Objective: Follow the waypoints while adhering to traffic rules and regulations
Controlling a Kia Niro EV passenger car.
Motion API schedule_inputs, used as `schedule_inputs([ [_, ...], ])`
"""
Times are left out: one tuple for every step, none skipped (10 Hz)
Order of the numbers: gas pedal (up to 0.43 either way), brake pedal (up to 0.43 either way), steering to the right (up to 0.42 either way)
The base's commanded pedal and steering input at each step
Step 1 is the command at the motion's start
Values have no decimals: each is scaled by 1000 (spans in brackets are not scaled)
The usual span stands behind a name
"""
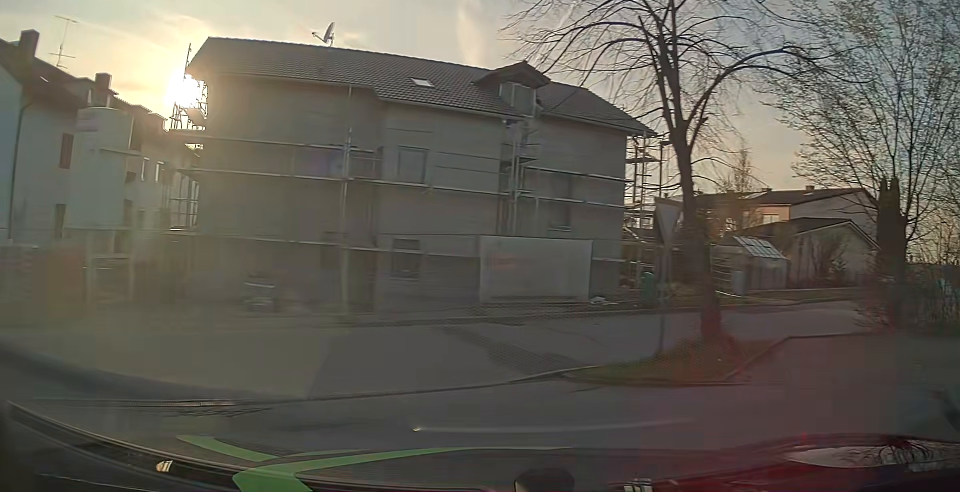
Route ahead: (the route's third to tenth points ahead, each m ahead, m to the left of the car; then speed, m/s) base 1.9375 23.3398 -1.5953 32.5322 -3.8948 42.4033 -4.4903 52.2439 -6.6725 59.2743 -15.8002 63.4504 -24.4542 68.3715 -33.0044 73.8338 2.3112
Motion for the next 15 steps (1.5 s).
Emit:
schedule_inputs([
  [0,244,-702],
  [0,250,-701],
  [0,256,-698],
  [0,262,-694],
  [0,262,-692],
  [0,268,-691],
  [0,274,-691],
  [0,280,-691],
  [0,280,-691],
  [0,287,-690],
  [0,287,-688],
  [0,287,-683],
  [0,287,-678],
  [0,287,-677],
  [0,287,-674],
])
